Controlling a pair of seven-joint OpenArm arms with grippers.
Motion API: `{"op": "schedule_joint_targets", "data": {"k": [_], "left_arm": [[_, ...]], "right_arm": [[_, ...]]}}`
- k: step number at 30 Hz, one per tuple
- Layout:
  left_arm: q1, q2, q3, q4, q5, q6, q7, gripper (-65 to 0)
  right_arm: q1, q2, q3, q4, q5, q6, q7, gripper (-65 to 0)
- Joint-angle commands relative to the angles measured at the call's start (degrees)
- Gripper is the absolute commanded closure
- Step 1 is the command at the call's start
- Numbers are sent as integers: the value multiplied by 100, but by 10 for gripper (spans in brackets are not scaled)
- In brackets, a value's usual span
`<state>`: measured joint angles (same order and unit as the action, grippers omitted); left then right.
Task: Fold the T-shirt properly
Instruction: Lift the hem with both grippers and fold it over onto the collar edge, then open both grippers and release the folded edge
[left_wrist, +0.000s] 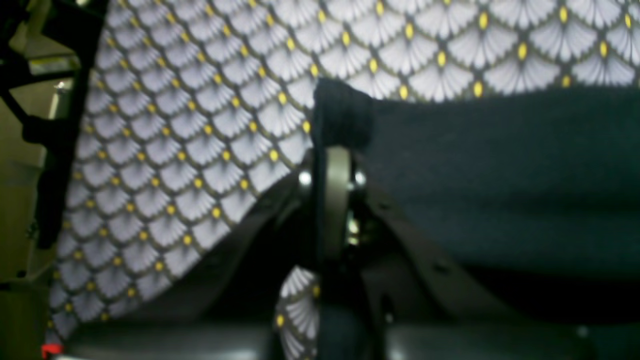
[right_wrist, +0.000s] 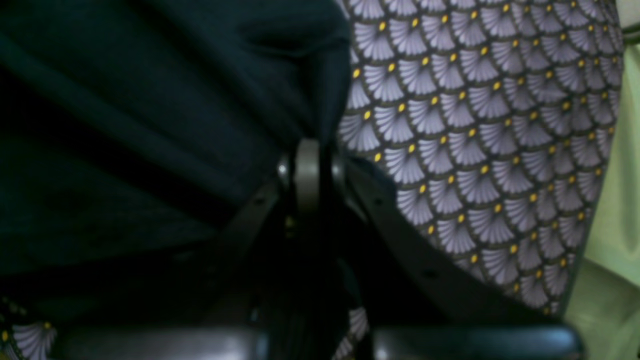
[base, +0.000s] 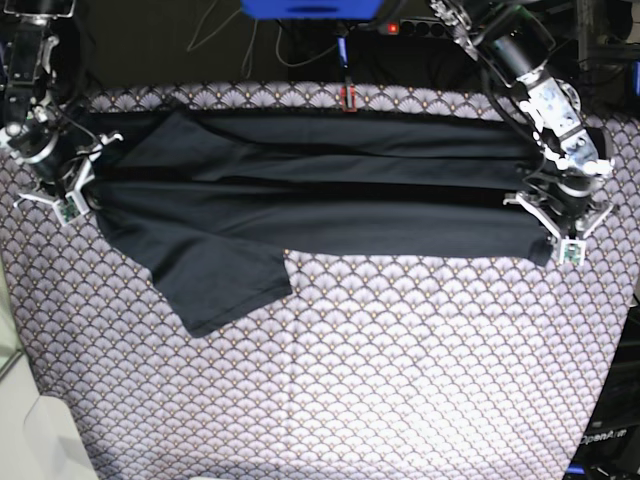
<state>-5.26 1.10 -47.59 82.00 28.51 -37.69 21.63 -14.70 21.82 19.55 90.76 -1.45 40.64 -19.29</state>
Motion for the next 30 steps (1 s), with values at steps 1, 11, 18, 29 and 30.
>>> {"op": "schedule_joint_targets", "data": {"k": [1,11,18,29,30], "left_arm": [[-68,-62,-1,60,-51,29,-145,0],[47,-106,-1,69,-51,20,-92,0],[117,-97,8,16,-42,20,-101,0],[178,-80,16,16,-42,20,-145,-162],[178,-80,16,16,-42,20,-145,-168]], "right_arm": [[6,108,62,106,53,-64,113,0],[-196,116,449,-52,35,-64,553,0],[-231,81,432,-70,35,-64,544,0],[-64,90,441,-333,35,-64,483,-79],[-38,90,441,-412,35,-64,439,-101]]}}
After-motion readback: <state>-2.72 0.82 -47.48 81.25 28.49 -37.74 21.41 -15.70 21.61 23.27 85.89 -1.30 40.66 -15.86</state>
